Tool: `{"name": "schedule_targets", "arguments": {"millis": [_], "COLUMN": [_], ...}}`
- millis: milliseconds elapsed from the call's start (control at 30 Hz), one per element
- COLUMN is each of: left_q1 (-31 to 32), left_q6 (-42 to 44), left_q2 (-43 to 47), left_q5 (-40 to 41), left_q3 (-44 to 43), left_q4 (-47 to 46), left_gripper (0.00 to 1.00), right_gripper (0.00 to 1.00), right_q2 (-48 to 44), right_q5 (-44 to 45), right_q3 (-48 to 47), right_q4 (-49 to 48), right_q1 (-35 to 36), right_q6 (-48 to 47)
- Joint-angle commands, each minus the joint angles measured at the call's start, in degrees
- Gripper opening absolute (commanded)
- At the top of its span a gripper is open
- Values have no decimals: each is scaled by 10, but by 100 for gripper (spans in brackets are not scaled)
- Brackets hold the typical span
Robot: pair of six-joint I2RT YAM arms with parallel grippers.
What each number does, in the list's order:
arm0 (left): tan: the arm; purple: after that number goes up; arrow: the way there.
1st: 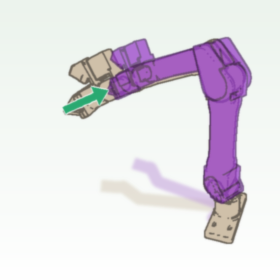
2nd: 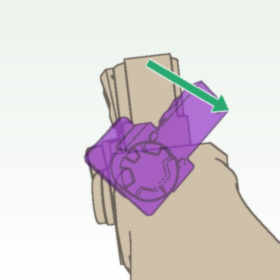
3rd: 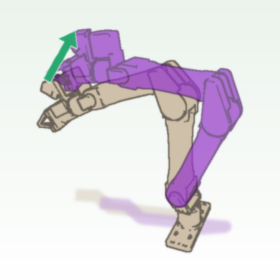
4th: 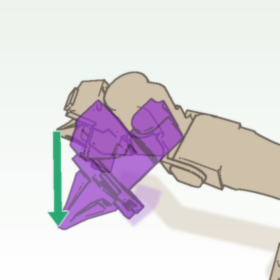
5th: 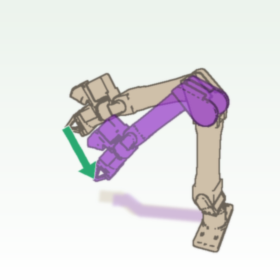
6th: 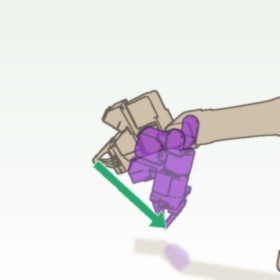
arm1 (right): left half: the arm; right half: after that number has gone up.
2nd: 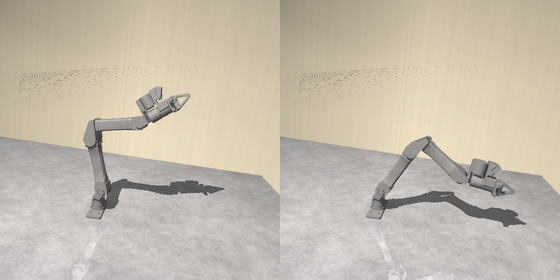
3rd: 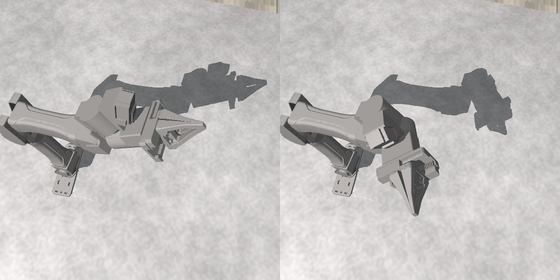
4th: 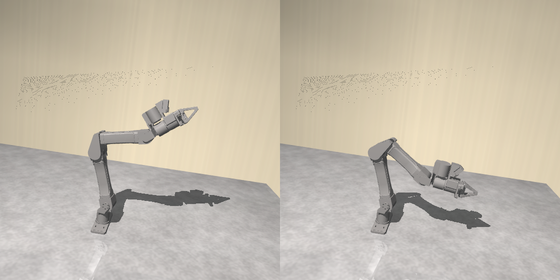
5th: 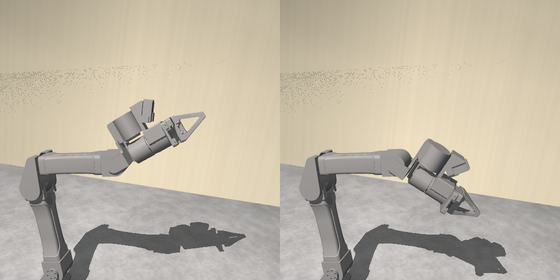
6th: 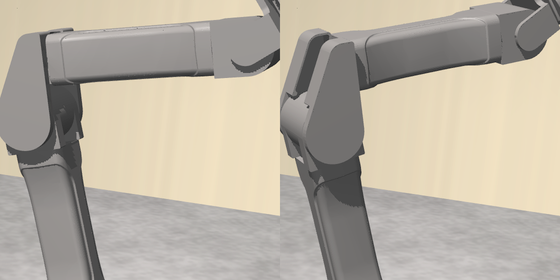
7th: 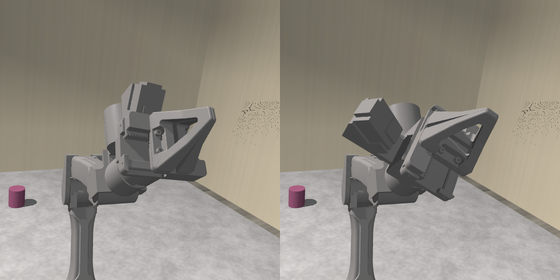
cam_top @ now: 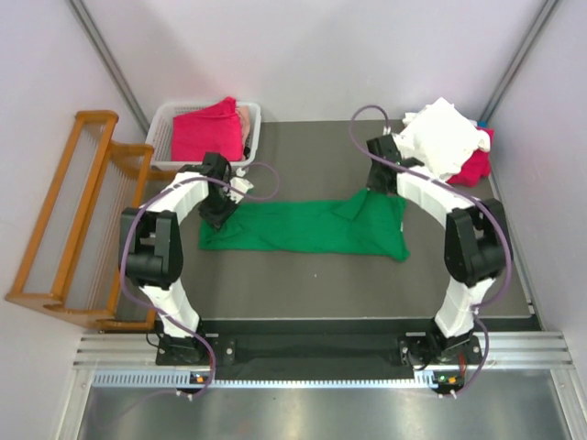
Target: Fold and stack the t-shirts
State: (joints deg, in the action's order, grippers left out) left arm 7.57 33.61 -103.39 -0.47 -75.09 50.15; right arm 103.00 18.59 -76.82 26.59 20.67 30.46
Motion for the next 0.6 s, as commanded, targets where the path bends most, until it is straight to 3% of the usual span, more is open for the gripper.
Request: {"name": "schedule_targets", "arguments": {"millis": [0, 33, 100, 267, 400, 567], "left_q1": [-3, -3, -3, -2, -3, -3], "left_q6": [-7, -7, -7, -4, -3, -3], "left_q2": [20, 20, 22, 38, 45, 51], "left_q5": [-1, -1, -1, -1, -1, 18], "left_q3": [6, 8, 11, 21, 33, 42], "left_q4": [-39, -40, -37, -36, -37, -38], "left_gripper": [26, 26, 26, 26, 26, 26], "right_gripper": [13, 37, 47, 89, 92, 87], "right_q2": [71, 81, 88, 39, -37, -96], "right_q5": [-9, -8, 2, 29, 35, -1], "right_q3": [-133, -149, -174, -115, -38, 39], "right_q4": [33, 47, 72, 73, 57, 48], "right_q1": [-21, -21, -19, -8, 18, 74], "right_q6": [-23, -30, -35, -32, -22, -13]}}
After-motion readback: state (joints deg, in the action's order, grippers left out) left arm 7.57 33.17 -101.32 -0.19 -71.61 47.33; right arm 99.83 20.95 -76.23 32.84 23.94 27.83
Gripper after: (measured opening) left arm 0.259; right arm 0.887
